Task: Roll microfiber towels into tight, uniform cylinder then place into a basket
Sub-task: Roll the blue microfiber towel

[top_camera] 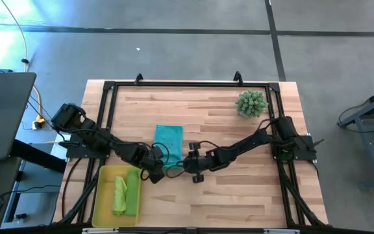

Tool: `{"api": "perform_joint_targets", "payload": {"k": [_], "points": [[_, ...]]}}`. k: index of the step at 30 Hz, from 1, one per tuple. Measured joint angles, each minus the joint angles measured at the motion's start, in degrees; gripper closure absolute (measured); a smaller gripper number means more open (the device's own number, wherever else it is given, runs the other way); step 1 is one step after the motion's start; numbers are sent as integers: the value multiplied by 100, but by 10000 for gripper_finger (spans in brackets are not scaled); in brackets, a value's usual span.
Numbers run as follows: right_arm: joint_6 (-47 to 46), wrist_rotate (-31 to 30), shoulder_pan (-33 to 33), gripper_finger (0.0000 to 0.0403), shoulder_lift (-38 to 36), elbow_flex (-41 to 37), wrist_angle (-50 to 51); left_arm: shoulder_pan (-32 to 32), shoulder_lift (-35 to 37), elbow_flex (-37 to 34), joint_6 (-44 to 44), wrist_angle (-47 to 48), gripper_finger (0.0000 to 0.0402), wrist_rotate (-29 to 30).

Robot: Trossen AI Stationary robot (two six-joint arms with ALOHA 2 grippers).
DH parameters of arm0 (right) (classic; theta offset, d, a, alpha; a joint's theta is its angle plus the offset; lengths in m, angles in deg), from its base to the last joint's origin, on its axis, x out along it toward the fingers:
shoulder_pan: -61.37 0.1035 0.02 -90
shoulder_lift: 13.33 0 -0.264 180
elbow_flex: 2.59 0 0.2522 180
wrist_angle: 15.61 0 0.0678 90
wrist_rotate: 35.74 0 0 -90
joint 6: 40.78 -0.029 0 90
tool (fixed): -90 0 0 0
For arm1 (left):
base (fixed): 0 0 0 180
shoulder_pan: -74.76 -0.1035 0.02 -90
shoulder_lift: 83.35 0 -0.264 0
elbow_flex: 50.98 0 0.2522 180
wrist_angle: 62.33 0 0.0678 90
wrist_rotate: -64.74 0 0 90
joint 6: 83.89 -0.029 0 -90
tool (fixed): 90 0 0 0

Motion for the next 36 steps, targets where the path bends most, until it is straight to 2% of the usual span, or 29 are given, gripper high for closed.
{"api": "perform_joint_targets", "payload": {"k": [3, 7, 12, 18, 27, 36], "points": [[-541, 256, 154, 254, -212, 2, 118, 0, 0, 0, 0, 0, 392, -7], [-648, 666, 377, 257, -91, 1, -652, 0, 0, 0, -1, -2, 392, -13], [-62, 166, 491, 258, 259, 2, -1466, 0, 0, 0, 0, -7, 392, -17], [-64, -137, 321, 249, 369, 0, -1576, 0, 0, 0, 2, -13, 392, -13], [-82, 188, 63, 193, 490, 2, -1571, 0, 0, 0, 2, -20, 392, 7], [161, -10, 20, 202, 558, 4, -1522, 2, 0, 0, 7, -26, 392, 9]]}}
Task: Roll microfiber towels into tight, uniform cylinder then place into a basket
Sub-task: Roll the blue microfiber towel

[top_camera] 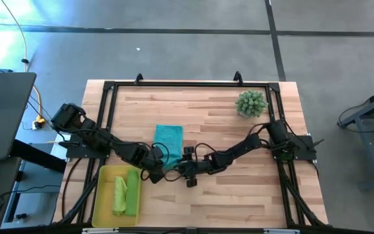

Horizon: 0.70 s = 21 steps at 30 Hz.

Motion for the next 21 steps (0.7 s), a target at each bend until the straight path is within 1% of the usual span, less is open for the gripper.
{"api": "perform_joint_targets", "payload": {"k": [3, 6, 10, 12, 16, 18, 21], "points": [[-63, 18, -39, 217, 119, 19, -58, 0, 0, -2, 2, -31, 392, -18], [-270, 57, -63, 238, 266, 31, -105, 0, -14, 50, -39, -143, 392, -241], [-559, 67, -62, 278, 340, 33, -43, 39, 31, 253, -397, -108, 390, -590], [-784, 128, -62, 302, 343, 39, 51, 67, 45, 366, -544, -88, 385, -584], [-1029, 294, -74, 353, 343, 38, 75, 96, 138, 587, -794, 275, 365, -555], [-1186, 399, -88, 376, 340, 37, 100, 96, 138, 655, -886, 654, 352, -535], [-1430, 470, -84, 397, 329, 35, 140, 94, 138, 721, -1053, 1088, 330, -521]]}}
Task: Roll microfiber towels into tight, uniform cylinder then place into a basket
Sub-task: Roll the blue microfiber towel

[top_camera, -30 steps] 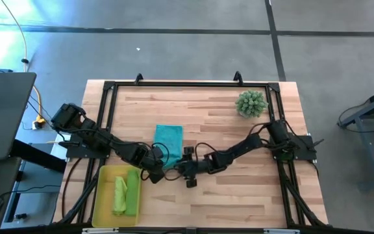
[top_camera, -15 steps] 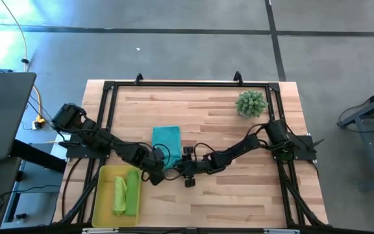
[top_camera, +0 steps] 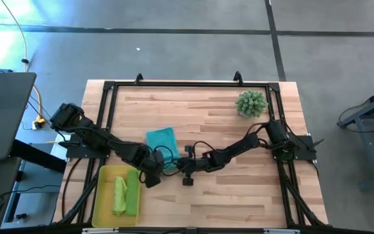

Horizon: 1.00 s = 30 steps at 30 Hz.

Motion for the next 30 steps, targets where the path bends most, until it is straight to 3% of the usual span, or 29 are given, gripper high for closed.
{"api": "perform_joint_targets", "payload": {"k": [8, 16, 24, 28, 30], "points": [[-1163, 757, 10, 399, -57, 0, 51, 155, 0, 14, -931, 642, 288, 238], [-2709, 1746, -179, 393, -92, -9, 14, 804, 2, 505, -1990, 702, 284, 520], [-3012, 2023, -293, 391, -79, -24, -145, 1581, 9, 692, -1588, -775, 284, 1268], [-3012, 2070, -291, 391, -60, -37, -318, 1799, -131, 677, -1648, -874, 284, 2043], [-3009, 2112, -289, 391, -59, -40, -351, 1832, -224, 672, -1650, -899, 284, 2163]]}}
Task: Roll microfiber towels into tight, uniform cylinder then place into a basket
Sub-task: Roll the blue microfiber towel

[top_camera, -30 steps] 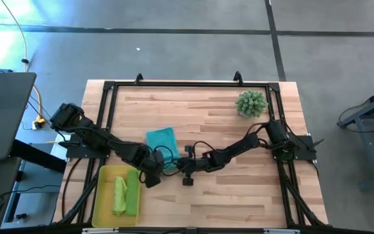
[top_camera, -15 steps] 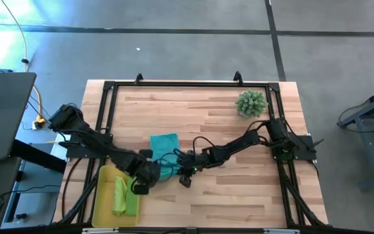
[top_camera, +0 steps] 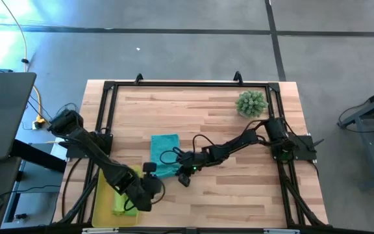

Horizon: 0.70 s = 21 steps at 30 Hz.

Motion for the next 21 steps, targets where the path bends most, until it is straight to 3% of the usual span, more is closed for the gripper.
{"api": "perform_joint_targets", "payload": {"k": [6, 14, 16, 21], "points": [[13, 95, -2, 391, 2, 0, -46, -99, -277, 3, 240, -356, 284, -322], [-76, 100, -2, 391, 0, 7, -29, -297, 48, -28, 777, 249, 284, -360], [-138, 100, -2, 391, 0, 8, -24, -319, 307, -274, 881, 238, 284, -93], [-396, 64, 2, 391, 0, 8, -45, -214, 1304, -1535, 1281, -1108, 284, 629]]}}
